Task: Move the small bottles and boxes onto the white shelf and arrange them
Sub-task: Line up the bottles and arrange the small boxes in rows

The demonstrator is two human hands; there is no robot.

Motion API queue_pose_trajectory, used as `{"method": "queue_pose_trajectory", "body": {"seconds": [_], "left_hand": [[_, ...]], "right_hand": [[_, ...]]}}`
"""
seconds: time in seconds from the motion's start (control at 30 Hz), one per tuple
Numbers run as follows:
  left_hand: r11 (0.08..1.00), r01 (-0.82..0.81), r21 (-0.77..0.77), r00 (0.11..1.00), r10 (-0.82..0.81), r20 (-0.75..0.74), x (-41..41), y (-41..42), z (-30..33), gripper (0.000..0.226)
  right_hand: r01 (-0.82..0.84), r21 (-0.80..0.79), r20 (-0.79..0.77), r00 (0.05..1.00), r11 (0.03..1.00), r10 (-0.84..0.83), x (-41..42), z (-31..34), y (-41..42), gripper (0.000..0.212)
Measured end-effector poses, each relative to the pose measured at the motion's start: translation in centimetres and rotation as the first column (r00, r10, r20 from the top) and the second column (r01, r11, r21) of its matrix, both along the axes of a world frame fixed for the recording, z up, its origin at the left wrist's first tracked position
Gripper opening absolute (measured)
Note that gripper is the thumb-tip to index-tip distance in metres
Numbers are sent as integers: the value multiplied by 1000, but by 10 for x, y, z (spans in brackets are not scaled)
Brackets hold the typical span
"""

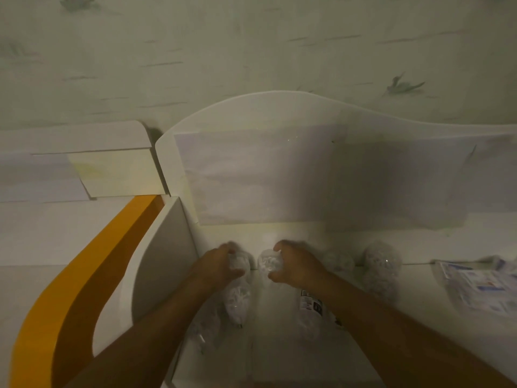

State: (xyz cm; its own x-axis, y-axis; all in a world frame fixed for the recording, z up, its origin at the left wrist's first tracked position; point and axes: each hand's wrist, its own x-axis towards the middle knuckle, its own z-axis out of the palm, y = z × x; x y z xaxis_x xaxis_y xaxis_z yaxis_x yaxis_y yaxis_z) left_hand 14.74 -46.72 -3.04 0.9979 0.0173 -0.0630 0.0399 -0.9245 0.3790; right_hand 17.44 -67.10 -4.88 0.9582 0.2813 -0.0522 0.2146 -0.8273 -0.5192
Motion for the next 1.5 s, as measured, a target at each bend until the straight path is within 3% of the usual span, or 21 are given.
{"method": "queue_pose_trajectory", "body": {"seconds": [0.3,0.47,0.63,0.77,0.93,1.07,1.37,1.5], "left_hand": [[999,32,-21,999,-33,-26,5,2,0,56],[997,56,60,998,-53,-44,-8,-1,7,70],[989,62,137,998,-62,-2,-27,4,32,59],[977,47,208,998,-40,-38,-38,15,46,44],[919,196,343,965,-119,-234,-50,19,34,59],[891,229,393,951,-118,-287,-52,21,23,56],[890,233,392,958,-141,-248,-48,19,20,47],[856,301,422,938,-185,-293,-40,21,18,55]], "right_hand": [[14,-30,16,1000,999,-14,2,-1,0,66],[-28,-85,46,998,996,32,-4,2,-6,81],[-68,-77,212,974,995,83,-11,21,-9,52],[-177,-40,174,968,983,181,-29,36,11,40],[-306,-104,65,947,946,314,-53,29,40,55],[-347,-136,-10,937,928,348,-62,16,50,75],[-312,-158,22,948,937,319,-62,5,49,72],[-293,-196,12,954,936,301,-60,13,34,72]]}}
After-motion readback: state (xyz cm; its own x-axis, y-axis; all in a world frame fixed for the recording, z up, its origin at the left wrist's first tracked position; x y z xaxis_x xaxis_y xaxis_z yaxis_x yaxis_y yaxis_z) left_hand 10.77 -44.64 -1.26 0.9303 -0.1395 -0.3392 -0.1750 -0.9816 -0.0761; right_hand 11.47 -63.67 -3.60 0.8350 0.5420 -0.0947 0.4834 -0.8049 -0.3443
